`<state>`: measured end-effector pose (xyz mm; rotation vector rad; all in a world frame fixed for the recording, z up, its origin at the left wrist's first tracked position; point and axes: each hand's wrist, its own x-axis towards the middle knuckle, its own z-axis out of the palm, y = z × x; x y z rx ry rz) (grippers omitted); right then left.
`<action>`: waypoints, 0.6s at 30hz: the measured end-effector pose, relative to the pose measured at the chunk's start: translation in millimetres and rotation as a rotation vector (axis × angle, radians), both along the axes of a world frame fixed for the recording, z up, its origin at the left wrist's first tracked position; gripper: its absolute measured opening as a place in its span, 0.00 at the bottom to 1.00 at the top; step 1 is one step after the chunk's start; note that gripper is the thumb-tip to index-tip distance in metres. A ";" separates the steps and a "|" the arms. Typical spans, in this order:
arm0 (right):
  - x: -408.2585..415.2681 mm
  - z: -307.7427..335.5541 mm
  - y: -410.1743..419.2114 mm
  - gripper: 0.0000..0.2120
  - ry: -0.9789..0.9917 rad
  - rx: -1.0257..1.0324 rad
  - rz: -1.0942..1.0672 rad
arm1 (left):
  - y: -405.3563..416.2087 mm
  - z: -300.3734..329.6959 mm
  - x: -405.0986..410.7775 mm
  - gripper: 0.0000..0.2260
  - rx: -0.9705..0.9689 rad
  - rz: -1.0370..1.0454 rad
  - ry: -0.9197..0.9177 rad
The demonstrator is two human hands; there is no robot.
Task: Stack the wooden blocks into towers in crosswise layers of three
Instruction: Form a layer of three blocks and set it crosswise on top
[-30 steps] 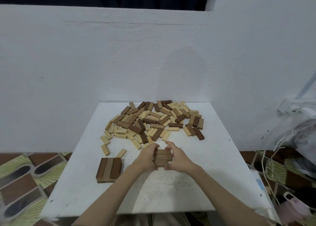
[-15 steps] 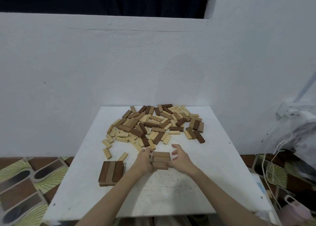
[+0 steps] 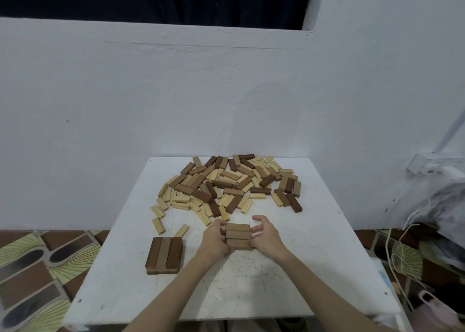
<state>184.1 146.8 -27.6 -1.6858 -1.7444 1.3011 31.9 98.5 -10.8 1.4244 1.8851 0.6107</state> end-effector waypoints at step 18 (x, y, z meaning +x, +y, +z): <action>2.4 4.9 -6.7 0.29 0.033 -0.024 -0.102 | -3.1 -7.0 -7.9 0.29 0.018 0.058 -0.136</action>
